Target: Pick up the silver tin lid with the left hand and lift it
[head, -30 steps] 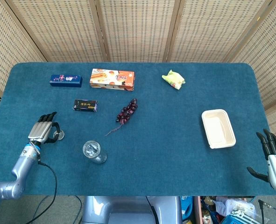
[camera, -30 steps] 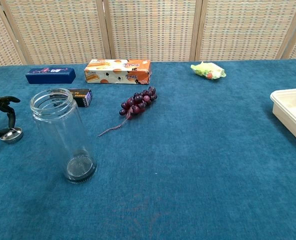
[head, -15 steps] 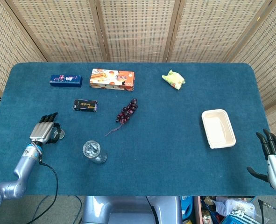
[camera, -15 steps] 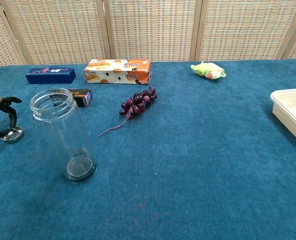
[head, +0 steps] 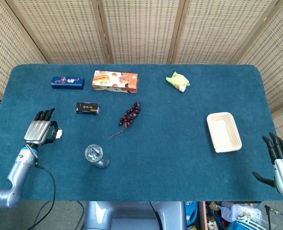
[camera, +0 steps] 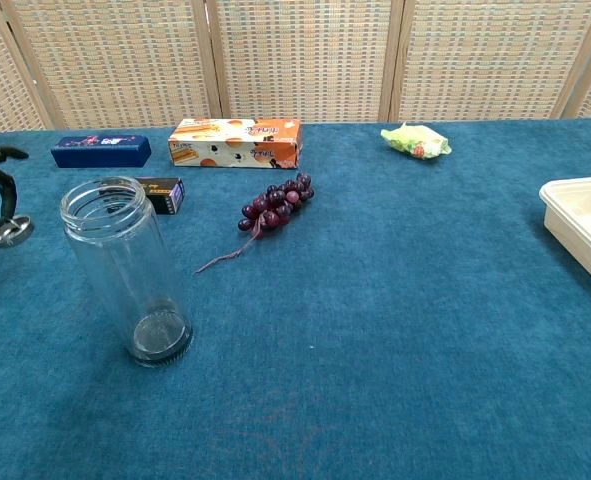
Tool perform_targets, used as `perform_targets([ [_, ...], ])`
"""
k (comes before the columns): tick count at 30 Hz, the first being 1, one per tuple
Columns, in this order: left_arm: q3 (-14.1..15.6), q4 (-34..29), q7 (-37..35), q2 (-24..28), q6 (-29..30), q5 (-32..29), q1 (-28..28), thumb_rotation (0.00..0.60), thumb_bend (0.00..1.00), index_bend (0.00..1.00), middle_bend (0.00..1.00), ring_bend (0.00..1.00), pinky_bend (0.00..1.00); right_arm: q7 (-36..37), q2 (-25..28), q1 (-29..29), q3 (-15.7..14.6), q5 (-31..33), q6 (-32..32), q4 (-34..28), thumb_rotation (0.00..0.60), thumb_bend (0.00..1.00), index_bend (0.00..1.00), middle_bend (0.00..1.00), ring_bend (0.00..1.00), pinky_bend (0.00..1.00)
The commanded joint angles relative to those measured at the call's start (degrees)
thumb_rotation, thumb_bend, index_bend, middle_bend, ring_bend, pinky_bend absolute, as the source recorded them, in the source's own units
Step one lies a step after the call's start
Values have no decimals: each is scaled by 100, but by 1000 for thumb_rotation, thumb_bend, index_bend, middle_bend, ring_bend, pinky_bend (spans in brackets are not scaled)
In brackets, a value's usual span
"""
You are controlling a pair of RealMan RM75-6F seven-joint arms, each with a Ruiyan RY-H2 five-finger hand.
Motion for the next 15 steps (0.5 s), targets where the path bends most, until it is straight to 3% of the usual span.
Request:
perform_targets([
  [1, -24, -853, 286, 534, 543, 412, 93, 600, 479, 588, 0, 0, 0, 8, 4, -2, -3, -7, 4, -6, 600, 0, 67, 0, 0, 0],
  [10, -61, -2400, 620, 1443, 1127, 1182, 130, 600, 479, 588, 0, 0, 0, 6, 7, -18, -4, -22, 45, -23, 600, 0, 67, 0, 0, 0],
  [15, -74, -3320, 628, 1921, 1123, 1455, 86, 600, 479, 588, 0, 0, 0, 10, 15, -22, -2, -23, 54, -31, 600, 0, 67, 0, 0, 0],
])
